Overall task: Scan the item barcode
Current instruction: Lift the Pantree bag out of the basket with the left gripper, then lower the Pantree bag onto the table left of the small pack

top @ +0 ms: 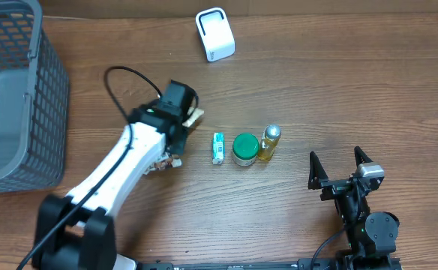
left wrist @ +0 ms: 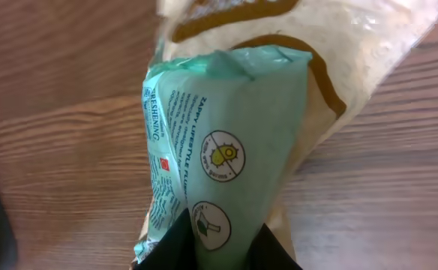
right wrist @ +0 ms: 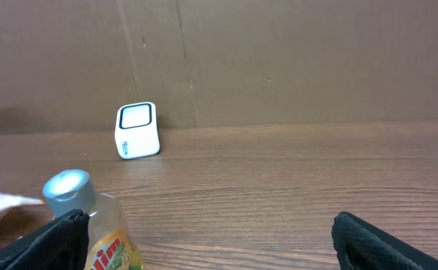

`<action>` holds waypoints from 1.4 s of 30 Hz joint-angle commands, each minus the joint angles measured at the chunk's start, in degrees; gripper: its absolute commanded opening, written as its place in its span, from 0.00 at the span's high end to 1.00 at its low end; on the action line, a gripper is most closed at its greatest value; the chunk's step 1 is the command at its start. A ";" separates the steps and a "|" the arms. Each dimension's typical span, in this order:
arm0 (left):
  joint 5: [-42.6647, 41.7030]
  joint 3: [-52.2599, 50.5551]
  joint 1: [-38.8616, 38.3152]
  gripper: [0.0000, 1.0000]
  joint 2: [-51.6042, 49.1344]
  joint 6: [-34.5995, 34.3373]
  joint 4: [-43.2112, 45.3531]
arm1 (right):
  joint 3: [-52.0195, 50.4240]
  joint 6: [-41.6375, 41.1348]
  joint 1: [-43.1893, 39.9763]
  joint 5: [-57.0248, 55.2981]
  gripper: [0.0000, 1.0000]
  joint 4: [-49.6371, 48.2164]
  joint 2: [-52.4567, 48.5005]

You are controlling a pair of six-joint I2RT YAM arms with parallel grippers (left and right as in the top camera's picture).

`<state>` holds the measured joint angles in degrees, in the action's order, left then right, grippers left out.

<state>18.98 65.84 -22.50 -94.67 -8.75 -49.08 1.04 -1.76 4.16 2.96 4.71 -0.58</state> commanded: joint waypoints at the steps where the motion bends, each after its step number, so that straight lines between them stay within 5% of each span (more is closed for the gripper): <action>1: 5.01 -0.22 -1.01 0.82 -2.99 -3.13 1.31 | -0.59 -0.42 0.22 -0.11 0.00 -0.22 0.42; 4: 4.98 -0.22 -1.55 0.81 -5.62 -3.13 2.01 | -0.59 -0.42 0.22 -0.11 0.00 -0.22 0.42; 18: -6.49 1.49 -1.86 0.41 -8.22 -3.45 1.81 | -0.59 -0.42 0.22 -0.11 0.00 -0.22 0.42; 24: -13.44 7.96 -1.81 0.39 -6.64 -2.62 -1.05 | -0.59 -0.42 0.22 -0.11 0.00 -0.22 0.42; 29: -13.70 14.01 -1.66 0.14 -5.25 -2.64 -6.25 | -0.59 -0.42 0.22 -0.11 0.00 -0.22 0.42; 40: -14.38 13.11 4.55 0.15 -5.33 -6.97 -10.27 | -0.59 -0.42 0.22 -0.11 0.00 -0.22 0.42; 42: -15.87 12.90 6.14 0.23 -5.33 -6.95 -10.71 | -0.59 -0.42 0.22 -0.11 0.00 -0.22 0.42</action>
<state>5.56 79.42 -18.41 -101.25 -14.20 -59.27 1.04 -1.76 4.16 2.98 4.71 -0.58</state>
